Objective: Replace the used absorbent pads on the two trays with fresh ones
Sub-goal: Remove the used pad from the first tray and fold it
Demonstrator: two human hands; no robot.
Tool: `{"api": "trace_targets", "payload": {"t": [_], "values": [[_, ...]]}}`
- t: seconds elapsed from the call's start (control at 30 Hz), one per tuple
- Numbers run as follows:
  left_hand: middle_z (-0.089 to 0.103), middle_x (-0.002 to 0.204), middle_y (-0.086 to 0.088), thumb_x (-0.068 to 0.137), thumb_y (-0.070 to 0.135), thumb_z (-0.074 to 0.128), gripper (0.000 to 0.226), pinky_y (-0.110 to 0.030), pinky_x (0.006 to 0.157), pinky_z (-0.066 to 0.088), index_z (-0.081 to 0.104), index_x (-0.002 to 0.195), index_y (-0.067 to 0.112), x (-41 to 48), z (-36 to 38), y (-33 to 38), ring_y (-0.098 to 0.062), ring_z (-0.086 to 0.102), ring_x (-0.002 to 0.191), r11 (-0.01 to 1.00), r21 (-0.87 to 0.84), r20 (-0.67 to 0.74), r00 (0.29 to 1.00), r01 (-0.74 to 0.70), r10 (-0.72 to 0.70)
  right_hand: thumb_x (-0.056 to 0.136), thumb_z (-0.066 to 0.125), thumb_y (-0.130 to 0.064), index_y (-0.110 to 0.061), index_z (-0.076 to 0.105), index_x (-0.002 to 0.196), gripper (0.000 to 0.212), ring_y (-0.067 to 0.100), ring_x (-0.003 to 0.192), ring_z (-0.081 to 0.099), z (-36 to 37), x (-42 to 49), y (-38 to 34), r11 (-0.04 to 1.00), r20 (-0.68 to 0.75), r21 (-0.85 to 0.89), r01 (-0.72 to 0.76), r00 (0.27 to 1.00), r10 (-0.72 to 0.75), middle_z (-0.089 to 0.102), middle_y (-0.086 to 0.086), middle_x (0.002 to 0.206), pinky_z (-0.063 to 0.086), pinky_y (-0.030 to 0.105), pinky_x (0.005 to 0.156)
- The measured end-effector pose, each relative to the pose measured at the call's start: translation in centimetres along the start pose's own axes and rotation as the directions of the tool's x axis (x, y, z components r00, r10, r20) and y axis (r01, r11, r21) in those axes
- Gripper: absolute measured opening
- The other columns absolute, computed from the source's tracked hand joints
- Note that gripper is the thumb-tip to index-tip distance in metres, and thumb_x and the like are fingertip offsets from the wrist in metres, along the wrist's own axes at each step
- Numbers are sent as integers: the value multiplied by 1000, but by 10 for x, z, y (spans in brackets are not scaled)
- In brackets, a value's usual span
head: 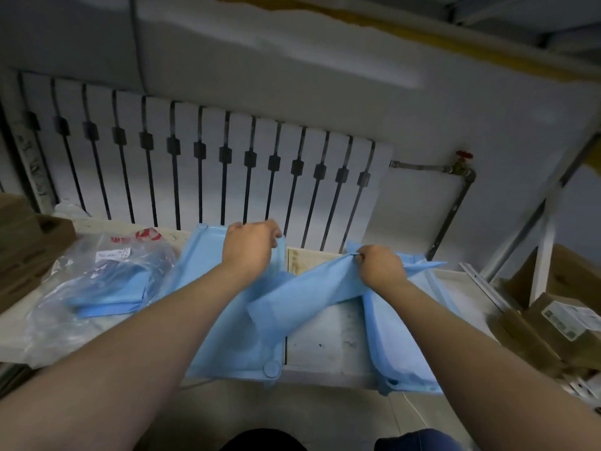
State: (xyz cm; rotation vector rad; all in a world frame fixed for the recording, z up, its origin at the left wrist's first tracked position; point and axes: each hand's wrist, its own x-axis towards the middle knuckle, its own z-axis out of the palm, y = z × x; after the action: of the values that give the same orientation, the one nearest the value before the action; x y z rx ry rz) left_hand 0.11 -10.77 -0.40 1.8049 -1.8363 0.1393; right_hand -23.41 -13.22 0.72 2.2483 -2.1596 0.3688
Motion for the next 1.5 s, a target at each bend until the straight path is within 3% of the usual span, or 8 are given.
{"api": "trace_targets", "payload": {"t": [0.2,0.37,0.63,0.83,1.0,1.17,1.33,1.5], "values": [[62,121,7,85,56,57,52,-34,92,48,53,129,28,5,-19,32,-18,58,111,954,-296,357,931,40,71,98,39,-32,-11,62,83,35,32,79,54,-34,10,-19,998,-150,52,24,989,-16,66,15,91,37,30,67],[60,81,4,88,33,63,13,-27,64,42,67,94,22,-1,-11,34,-20,59,81,982,-170,337,941,78,-16,97,41,-44,-11,63,80,43,27,70,49,-41,4,-22,998,-153,-71,-3,988,-8,58,8,77,39,30,64],[63,83,-1,94,14,44,27,-29,61,40,70,93,22,52,-25,15,-22,58,76,986,159,300,949,52,-98,86,60,-32,-14,67,106,28,28,100,60,-37,29,-12,986,185,-155,62,982,-33,65,7,110,45,30,78],[67,112,-6,94,4,37,47,-37,83,48,57,129,29,81,-35,20,-30,62,100,994,-52,-161,982,93,-100,87,47,-5,-7,68,98,24,38,96,59,-39,48,-17,982,-411,123,145,908,-82,66,19,97,43,33,68],[64,124,3,91,1,44,47,-42,114,24,59,128,25,53,-38,11,-19,54,118,985,-135,-533,846,-108,19,90,55,-7,-6,67,117,29,36,125,47,-33,30,-18,945,-647,127,303,747,-153,61,18,123,40,39,102],[65,124,-1,82,-11,50,58,-43,116,19,60,127,24,-7,-2,-26,-22,56,119,996,-35,-283,957,-81,68,91,47,-13,-17,69,103,26,32,89,60,12,-10,-12,986,-288,45,162,947,-143,65,11,90,41,31,63],[50,140,10,80,-10,40,77,-40,118,4,43,138,41,-55,31,-65,-12,39,134,984,150,355,934,-96,37,96,45,-27,-14,65,106,26,27,104,60,59,-36,-5,985,197,-159,71,980,-38,66,6,109,44,29,74],[49,141,8,95,7,37,55,-42,118,6,40,140,39,-90,50,-84,-12,37,134,991,106,505,863,-88,22,98,42,-31,-16,58,118,30,26,116,54,85,-59,-6,979,323,-202,32,946,35,59,5,125,38,36,98]]}}
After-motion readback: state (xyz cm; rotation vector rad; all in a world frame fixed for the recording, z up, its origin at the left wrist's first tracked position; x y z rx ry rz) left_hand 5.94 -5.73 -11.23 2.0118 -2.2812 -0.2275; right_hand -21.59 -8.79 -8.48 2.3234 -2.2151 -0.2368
